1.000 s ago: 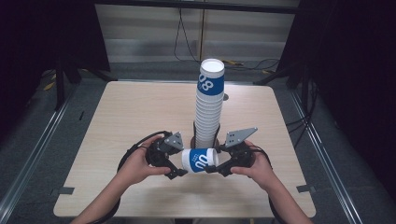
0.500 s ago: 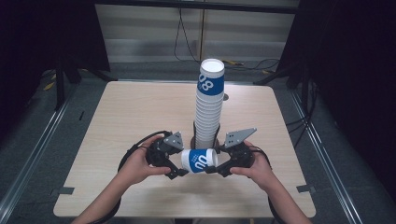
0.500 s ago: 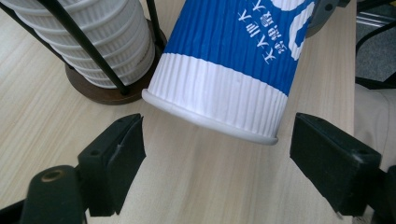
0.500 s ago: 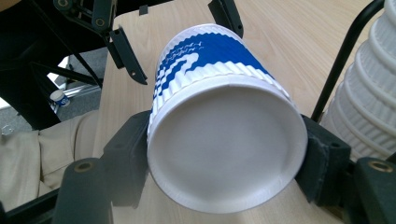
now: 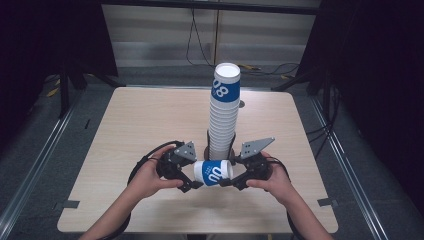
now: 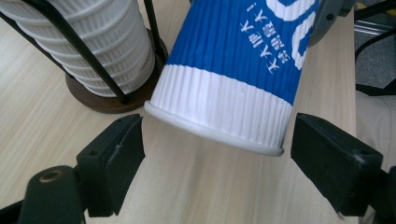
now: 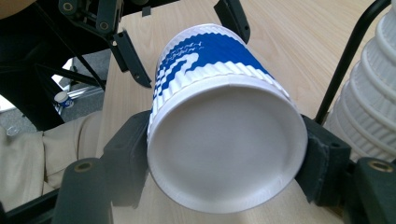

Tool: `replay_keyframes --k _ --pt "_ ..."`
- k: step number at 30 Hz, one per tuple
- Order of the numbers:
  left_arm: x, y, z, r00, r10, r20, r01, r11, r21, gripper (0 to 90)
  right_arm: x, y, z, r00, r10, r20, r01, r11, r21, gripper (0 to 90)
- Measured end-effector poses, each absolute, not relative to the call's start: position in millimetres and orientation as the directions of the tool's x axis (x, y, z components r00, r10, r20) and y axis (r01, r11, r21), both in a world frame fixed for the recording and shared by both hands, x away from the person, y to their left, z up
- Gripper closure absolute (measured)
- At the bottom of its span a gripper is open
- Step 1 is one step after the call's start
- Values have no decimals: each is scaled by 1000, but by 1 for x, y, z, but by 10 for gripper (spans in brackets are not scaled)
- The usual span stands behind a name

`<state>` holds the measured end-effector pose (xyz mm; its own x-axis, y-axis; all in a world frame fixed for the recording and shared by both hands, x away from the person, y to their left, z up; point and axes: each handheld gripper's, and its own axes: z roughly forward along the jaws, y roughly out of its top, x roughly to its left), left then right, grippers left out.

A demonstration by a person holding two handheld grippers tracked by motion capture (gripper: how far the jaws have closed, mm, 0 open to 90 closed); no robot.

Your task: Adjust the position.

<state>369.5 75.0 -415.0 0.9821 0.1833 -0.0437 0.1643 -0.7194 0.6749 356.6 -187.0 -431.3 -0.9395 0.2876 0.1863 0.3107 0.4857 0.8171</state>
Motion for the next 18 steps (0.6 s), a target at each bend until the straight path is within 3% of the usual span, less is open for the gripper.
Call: replay_keyframes --k 18 --pt "370 69 -420 988 147 -39 133 -703 699 159 357 -185 -432 -943 275 188 306 489 817 285"
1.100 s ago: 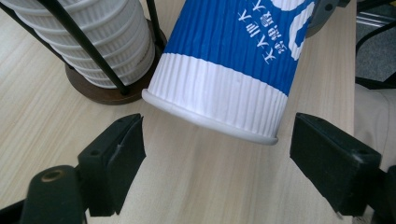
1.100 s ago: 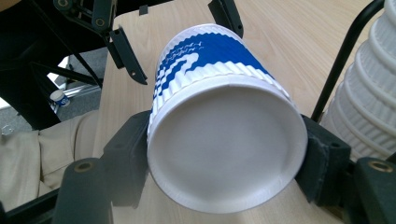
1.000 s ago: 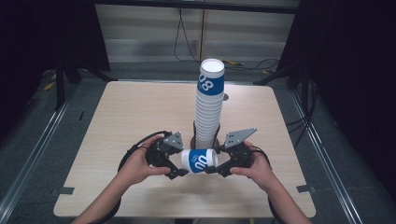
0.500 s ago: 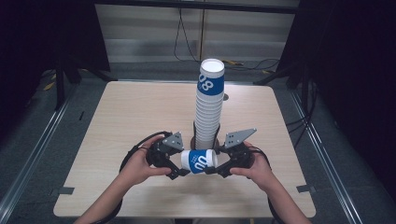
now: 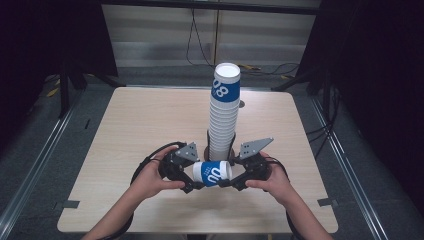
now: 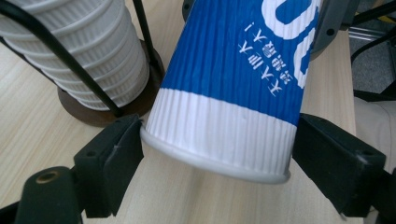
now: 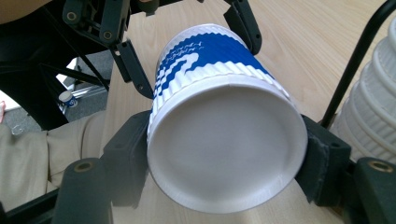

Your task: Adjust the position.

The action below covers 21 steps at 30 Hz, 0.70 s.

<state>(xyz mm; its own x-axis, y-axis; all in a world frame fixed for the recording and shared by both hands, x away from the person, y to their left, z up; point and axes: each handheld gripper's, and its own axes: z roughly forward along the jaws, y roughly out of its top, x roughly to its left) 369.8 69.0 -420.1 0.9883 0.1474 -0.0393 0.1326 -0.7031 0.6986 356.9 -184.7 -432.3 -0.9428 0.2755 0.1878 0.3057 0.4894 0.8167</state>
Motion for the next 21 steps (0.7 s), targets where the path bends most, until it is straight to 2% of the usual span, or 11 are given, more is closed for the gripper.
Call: replay_keyframes --k 21 --pt "371 64 -419 991 125 -45 121 -707 697 153 356 -184 -430 -946 267 182 297 495 817 285"
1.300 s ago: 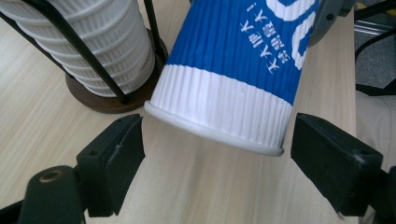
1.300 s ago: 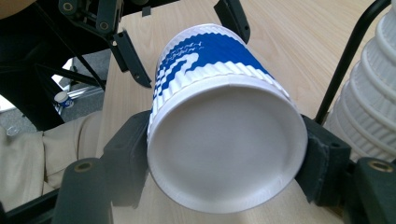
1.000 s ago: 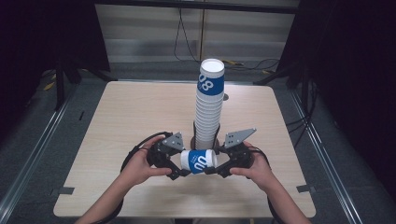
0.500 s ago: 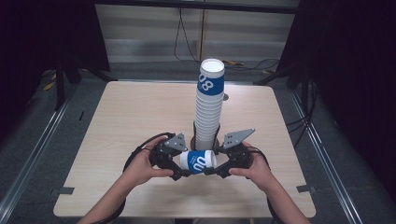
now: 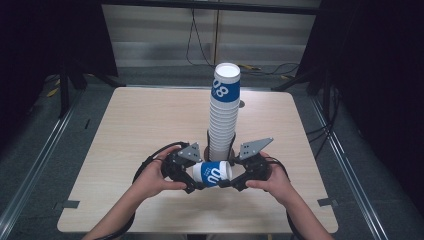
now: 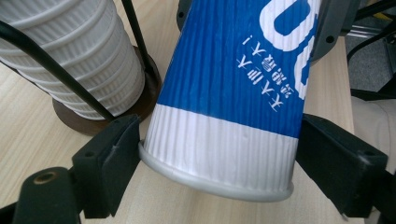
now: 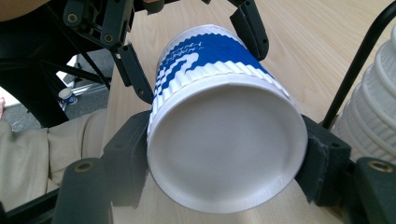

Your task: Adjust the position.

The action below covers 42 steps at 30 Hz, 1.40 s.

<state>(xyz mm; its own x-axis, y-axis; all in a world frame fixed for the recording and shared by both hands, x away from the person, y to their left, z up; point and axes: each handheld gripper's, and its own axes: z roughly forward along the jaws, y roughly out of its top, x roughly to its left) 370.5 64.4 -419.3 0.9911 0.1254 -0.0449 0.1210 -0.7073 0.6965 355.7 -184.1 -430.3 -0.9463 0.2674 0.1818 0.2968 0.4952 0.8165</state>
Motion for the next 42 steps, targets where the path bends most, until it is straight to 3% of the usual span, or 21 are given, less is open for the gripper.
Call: replay_keyframes --k 19,42 --pt "371 60 -424 993 105 -49 110 -715 690 144 356 -182 -430 -950 248 190 290 479 828 286" --pt "371 61 -411 994 106 -28 98 -748 657 189 355 -180 -435 -961 245 125 239 519 821 250"
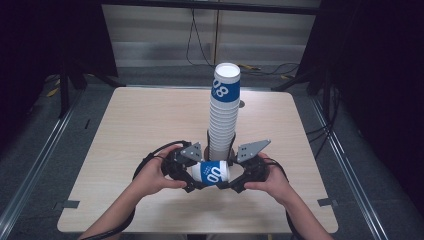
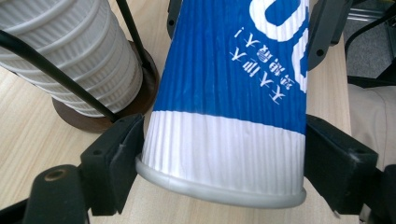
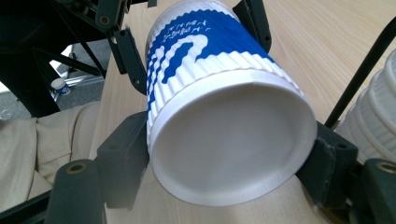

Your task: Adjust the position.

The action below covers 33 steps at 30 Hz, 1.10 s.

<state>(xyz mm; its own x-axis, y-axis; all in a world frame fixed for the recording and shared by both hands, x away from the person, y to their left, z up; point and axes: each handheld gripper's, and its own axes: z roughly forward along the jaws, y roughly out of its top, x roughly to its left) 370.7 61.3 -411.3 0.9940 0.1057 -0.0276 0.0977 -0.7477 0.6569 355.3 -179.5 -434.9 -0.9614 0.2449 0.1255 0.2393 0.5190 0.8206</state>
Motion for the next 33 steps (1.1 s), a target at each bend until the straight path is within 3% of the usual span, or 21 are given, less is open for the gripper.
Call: replay_keyframes --k 6,33 --pt "371 63 -409 993 113 -29 104 -748 656 191 354 -178 -436 -966 242 93 216 550 807 191" --pt "370 61 -411 993 118 -28 112 -800 589 190 352 -179 -430 -967 249 54 203 622 756 172"
